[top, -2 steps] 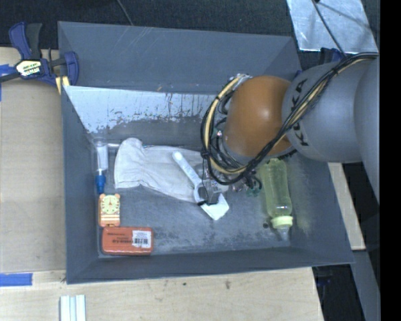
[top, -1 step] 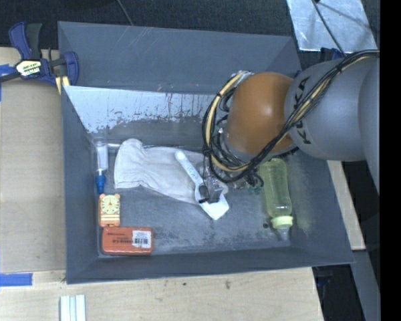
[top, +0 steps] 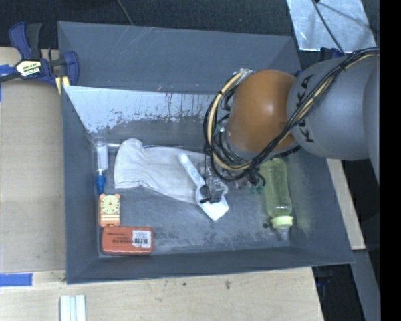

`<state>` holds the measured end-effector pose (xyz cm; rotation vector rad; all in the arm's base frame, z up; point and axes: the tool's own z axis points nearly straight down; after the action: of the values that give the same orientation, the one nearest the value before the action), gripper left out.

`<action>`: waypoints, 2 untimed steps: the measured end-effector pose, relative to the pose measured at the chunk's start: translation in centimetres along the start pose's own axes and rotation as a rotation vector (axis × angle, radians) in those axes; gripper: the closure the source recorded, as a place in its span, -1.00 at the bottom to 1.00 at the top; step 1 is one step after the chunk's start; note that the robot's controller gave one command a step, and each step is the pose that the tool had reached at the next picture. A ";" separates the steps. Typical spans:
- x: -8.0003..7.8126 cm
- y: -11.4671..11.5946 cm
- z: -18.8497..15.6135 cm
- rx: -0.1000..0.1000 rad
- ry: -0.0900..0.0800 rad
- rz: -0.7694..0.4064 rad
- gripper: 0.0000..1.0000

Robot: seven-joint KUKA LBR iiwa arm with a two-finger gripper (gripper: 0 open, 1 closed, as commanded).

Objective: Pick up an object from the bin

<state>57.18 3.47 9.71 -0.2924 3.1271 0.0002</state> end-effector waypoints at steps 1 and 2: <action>0.2 0.0 -2.2 -0.001 0.008 0.000 1.00; 0.0 0.0 -4.4 0.000 -0.001 0.001 1.00</action>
Offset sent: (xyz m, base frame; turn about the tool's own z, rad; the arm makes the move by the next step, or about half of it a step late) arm 0.0000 0.0002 0.0750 0.0000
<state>57.21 3.46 14.14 -0.2911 3.1262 -0.0004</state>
